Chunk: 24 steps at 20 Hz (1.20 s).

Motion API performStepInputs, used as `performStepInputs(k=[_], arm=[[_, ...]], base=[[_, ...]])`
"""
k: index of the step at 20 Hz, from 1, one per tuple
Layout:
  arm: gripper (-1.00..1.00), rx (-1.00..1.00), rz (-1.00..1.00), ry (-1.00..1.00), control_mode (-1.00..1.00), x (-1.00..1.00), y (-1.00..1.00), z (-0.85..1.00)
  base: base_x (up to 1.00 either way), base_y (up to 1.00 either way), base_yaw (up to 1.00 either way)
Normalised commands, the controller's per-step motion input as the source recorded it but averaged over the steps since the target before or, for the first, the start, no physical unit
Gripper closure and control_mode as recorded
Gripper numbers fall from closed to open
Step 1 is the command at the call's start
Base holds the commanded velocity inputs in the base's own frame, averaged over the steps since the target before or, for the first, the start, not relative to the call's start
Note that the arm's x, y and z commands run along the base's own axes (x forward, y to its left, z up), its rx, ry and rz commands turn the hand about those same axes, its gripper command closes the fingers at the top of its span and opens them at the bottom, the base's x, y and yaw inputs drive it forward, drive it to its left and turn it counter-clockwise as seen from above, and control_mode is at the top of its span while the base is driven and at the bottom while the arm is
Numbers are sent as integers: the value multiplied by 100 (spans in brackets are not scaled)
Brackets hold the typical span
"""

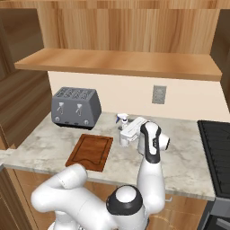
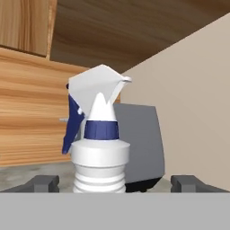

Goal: Grab the spray bottle from the cabinet, then place it next to the cutting board for sanitizing. Then grab the dish brush from the countertop next to the sink and place it next to the cutting board.

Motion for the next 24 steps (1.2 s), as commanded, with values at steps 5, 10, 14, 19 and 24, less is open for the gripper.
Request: performStepInputs(k=[5, 10, 14, 19, 24], arm=[[-100, 0, 0, 0, -100, -1, -5, 0], [-100, 0, 0, 12, -100, -12, -1, 0], [-100, 0, 0, 12, -100, -12, 0, 0], [-100, 0, 0, -1, -100, -29, -8, 0], [-100, 0, 0, -7, -100, -47, -8, 1]], base=[[0, 0, 0], [0, 0, 0], [0, 0, 0], [0, 0, 0], [0, 0, 0]])
